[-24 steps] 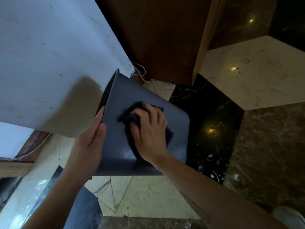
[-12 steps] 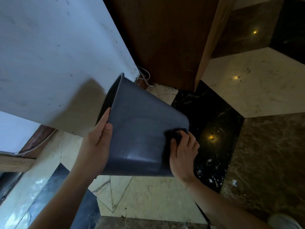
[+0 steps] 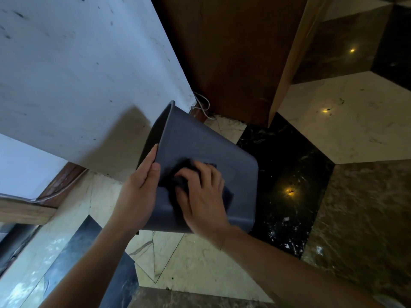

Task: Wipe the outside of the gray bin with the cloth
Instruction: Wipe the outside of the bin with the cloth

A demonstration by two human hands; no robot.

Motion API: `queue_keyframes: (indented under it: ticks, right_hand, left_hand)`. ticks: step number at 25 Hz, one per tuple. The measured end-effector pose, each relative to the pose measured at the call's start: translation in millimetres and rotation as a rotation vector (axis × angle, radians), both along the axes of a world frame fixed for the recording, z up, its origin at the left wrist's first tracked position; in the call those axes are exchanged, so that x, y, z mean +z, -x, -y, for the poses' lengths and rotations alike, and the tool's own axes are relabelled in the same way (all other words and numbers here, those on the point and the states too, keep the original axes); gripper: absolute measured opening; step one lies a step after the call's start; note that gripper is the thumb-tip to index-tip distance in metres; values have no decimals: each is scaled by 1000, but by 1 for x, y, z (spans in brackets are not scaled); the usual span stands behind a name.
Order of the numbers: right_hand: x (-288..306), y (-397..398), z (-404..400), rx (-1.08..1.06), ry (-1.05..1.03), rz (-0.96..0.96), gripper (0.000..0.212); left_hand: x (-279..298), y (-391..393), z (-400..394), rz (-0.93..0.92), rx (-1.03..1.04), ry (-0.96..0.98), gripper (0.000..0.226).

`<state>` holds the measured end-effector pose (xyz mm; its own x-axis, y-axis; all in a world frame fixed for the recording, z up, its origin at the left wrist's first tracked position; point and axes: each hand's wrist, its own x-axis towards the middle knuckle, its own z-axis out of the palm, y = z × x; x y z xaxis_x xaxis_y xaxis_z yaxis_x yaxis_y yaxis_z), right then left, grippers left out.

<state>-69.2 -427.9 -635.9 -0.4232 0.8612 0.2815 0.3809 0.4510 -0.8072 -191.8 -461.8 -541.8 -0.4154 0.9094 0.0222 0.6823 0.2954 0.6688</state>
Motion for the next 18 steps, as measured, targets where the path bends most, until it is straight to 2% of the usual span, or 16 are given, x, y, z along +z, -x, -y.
queue_keyframes:
  ticks: [4,8,10,12,15,18]
  right_hand:
    - [-24,-5,-43,-168,142,108,35]
    - [-64,-37,-59,-272,194,166,28]
    - [-73,-44,-61,-284,187,163,28]
    - [-76,-44,-61,-292,184,152,28]
    - [-80,-46,-63,-295,174,148,28]
    - [-82,-49,-64,-312,190,139,27]
  left_hand:
    - [-3,11,3,-15,-3,4,45]
    - [2,22,-10,-41,93,52,24]
    - [9,25,-33,-70,145,184,17]
    - [17,24,-67,-58,145,301,26]
    - [25,18,-131,8,185,334,40]
    - [21,18,-179,-20,332,388,50]
